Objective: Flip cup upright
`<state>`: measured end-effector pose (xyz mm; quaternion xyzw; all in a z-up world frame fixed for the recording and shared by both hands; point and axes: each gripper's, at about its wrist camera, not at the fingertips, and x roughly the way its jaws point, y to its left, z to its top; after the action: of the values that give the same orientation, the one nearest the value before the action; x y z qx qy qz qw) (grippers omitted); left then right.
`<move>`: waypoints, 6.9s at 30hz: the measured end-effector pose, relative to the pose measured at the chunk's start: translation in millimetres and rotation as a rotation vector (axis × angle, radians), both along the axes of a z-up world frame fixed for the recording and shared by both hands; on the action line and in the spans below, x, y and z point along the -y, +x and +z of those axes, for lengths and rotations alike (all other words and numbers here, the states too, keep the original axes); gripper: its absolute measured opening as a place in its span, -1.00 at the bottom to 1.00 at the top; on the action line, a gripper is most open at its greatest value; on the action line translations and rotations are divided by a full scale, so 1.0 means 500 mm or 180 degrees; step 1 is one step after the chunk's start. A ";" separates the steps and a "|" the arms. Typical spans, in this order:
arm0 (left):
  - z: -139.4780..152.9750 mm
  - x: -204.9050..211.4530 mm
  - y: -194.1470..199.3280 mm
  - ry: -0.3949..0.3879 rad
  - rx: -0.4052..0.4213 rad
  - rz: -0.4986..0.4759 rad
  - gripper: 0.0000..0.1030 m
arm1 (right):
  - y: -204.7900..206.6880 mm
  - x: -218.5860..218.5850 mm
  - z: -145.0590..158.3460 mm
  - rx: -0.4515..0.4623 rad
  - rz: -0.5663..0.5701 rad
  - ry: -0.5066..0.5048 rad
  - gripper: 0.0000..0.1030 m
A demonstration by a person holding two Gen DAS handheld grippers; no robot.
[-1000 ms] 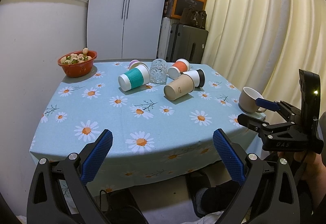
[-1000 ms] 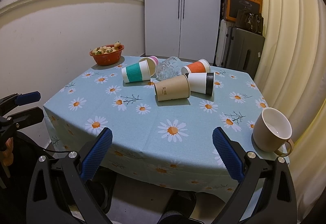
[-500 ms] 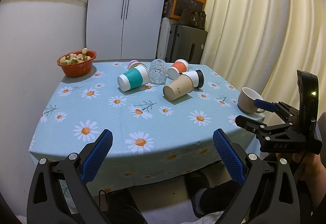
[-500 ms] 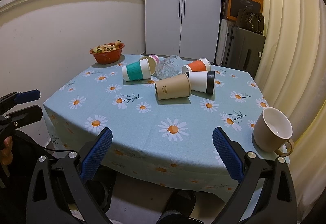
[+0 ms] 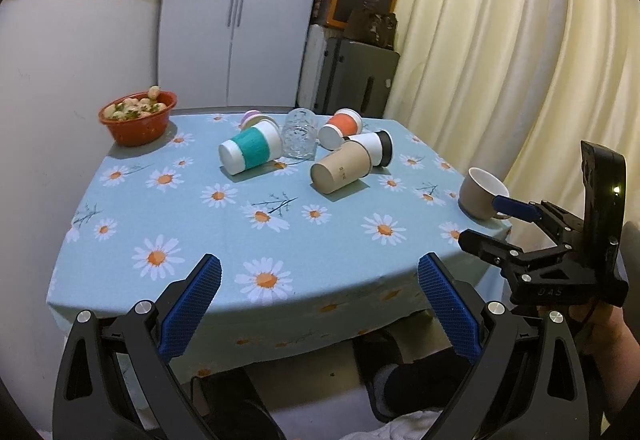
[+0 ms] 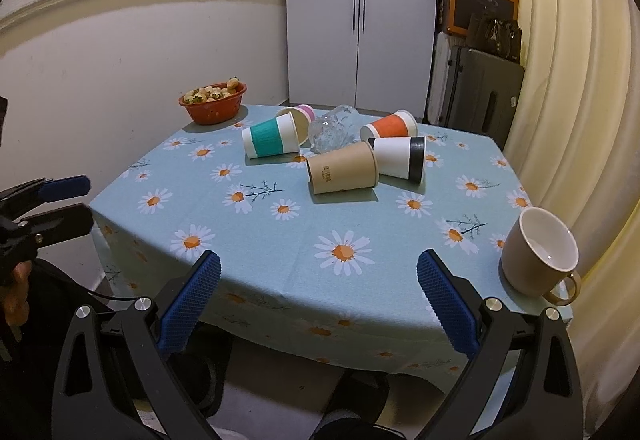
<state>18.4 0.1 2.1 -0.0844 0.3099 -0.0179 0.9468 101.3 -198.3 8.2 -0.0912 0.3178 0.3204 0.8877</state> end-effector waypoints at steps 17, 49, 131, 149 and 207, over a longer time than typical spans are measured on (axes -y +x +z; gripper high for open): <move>0.040 0.010 0.305 0.0400 -0.0714 -0.0767 0.87 | 0.168 0.037 0.043 -0.0849 0.0066 0.0666 0.90; -0.146 0.112 0.693 0.1211 -0.1909 -0.1763 0.14 | 0.274 0.091 -0.032 -0.1694 -0.0098 0.1093 0.89; -0.077 -0.041 0.313 -0.1193 -0.1611 0.0439 0.41 | 0.274 0.085 -0.075 -0.2271 0.0031 0.1267 0.90; -0.034 -0.099 0.098 -0.1284 -0.0797 0.0410 0.41 | 0.315 -0.084 -0.094 -0.2510 0.0054 0.0315 0.89; -0.100 -0.196 0.048 -0.1782 -0.0358 0.0688 0.41 | 0.134 -0.164 -0.032 -0.0036 -0.0280 0.0354 0.21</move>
<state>42.5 98.3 -48.1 -0.3754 0.3341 0.0029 0.8645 168.2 -116.1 -7.6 -0.0258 0.3081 0.2987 0.9029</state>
